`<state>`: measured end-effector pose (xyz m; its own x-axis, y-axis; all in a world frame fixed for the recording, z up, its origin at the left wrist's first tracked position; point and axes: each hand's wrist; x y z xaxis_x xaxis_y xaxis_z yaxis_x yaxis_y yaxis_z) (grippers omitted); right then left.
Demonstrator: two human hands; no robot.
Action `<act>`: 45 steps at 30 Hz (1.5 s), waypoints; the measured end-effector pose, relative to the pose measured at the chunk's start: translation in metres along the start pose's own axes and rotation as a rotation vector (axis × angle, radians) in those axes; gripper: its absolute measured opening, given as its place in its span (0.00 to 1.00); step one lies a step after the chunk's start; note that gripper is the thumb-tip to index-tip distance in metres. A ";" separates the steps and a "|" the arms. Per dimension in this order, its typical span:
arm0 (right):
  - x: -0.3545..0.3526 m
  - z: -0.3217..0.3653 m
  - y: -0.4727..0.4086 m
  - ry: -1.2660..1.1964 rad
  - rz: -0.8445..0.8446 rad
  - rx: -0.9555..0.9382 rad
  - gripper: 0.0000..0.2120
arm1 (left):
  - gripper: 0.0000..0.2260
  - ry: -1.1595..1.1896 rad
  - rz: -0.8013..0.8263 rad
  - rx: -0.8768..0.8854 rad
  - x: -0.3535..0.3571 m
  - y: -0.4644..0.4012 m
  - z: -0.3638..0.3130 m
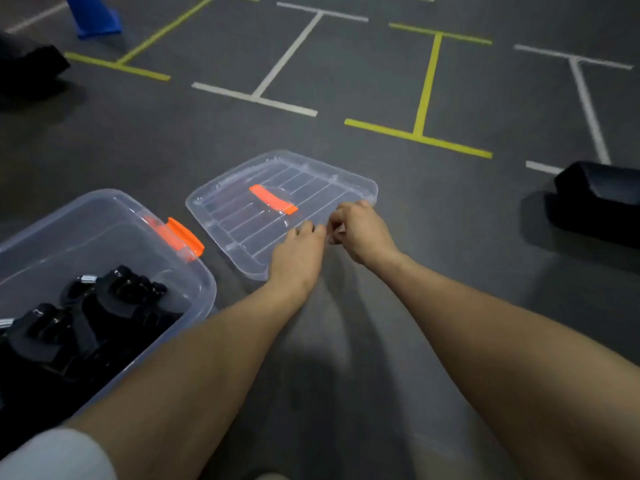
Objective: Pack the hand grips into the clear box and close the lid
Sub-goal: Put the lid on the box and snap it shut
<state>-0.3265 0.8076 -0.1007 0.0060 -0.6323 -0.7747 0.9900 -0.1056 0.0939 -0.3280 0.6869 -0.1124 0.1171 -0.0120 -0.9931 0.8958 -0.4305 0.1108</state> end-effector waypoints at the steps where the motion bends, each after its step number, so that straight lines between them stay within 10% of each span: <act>1: -0.012 0.009 0.000 -0.013 -0.040 -0.009 0.06 | 0.11 0.017 -0.025 -0.006 -0.018 0.000 -0.001; 12: -0.077 0.153 0.022 -0.208 -0.238 -0.238 0.33 | 0.10 0.512 -0.316 -0.394 -0.166 0.030 0.054; 25: 0.014 0.247 0.051 -0.088 0.078 -0.037 0.11 | 0.14 1.490 -0.649 -1.049 -0.160 0.185 0.245; 38: 0.116 0.268 0.029 0.254 0.306 0.096 0.28 | 0.13 1.619 -0.582 -1.501 -0.077 0.311 0.313; 45: 0.139 0.259 0.015 0.272 0.152 0.141 0.31 | 0.13 1.397 -0.429 -1.592 -0.053 0.309 0.319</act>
<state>-0.3478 0.5195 -0.0453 0.2087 -0.4231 -0.8817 0.9455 -0.1430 0.2924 -0.1940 0.2660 -0.0379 -0.6451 0.6662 -0.3742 0.3652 0.6990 0.6148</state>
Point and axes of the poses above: each hand's wrist, its own y-axis away from the middle knuckle, its own x-axis out of the palm, z = x × y, and after that the axes turned 10 degrees about -y, right-handed
